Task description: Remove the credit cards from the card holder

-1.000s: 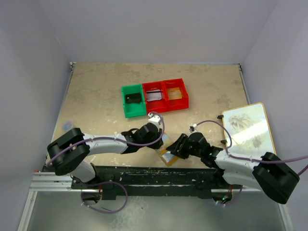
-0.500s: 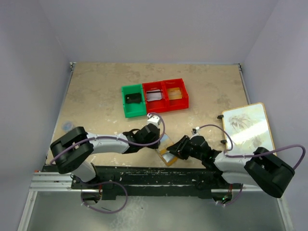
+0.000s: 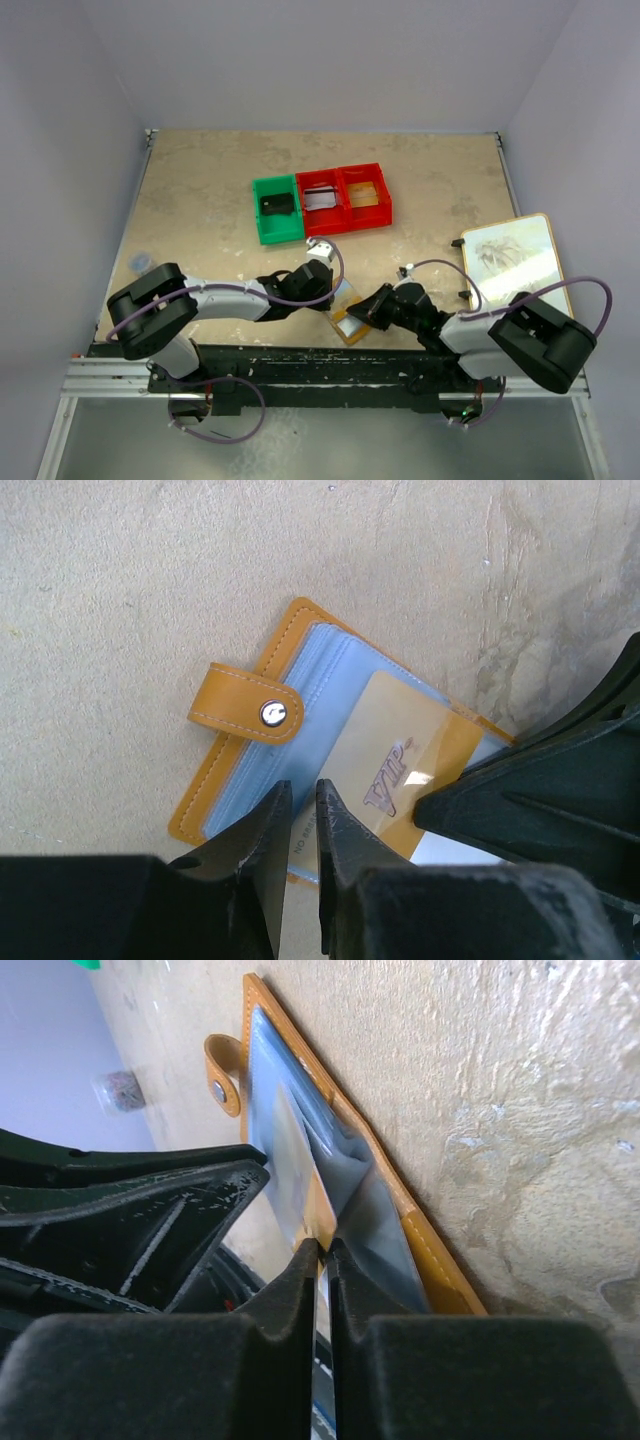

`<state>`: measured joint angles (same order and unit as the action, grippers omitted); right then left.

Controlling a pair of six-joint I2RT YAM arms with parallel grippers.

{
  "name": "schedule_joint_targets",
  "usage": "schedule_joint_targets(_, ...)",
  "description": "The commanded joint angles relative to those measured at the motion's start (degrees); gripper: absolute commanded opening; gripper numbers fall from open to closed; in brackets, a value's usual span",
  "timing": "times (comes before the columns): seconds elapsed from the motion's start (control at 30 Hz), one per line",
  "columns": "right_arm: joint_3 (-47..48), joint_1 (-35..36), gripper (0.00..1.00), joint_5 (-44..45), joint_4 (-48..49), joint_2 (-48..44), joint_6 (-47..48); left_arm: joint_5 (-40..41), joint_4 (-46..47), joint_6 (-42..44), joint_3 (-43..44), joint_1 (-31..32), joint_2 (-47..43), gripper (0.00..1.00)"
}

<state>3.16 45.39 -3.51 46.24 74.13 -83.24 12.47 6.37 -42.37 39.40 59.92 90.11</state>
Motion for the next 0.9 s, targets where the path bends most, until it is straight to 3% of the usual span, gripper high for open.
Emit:
schedule_joint_targets(0.0, 1.1, 0.1, 0.03, 0.3, 0.5, 0.4, 1.3, 0.6, 0.1, -1.1, -1.2, 0.4, -0.7, 0.13)
schedule_joint_targets(0.43, -1.5, 0.1, 0.0, 1.1, -7.7, -10.0, -0.2, 0.7, -1.8, -0.4, -0.4, 0.5, -2.2, 0.12)
schedule_joint_targets(0.53, -3.3, 0.1, 0.06, 1.7, -5.0, -12.5, -3.1, -2.9, -1.5, 2.3, 0.4, 1.4, -1.1, 0.13)
schedule_joint_targets(0.87, -2.9, -0.1, 0.12, 3.5, -4.4, -11.3, -4.5, 2.0, -3.8, -0.6, 1.7, 4.0, 1.8, 0.09)
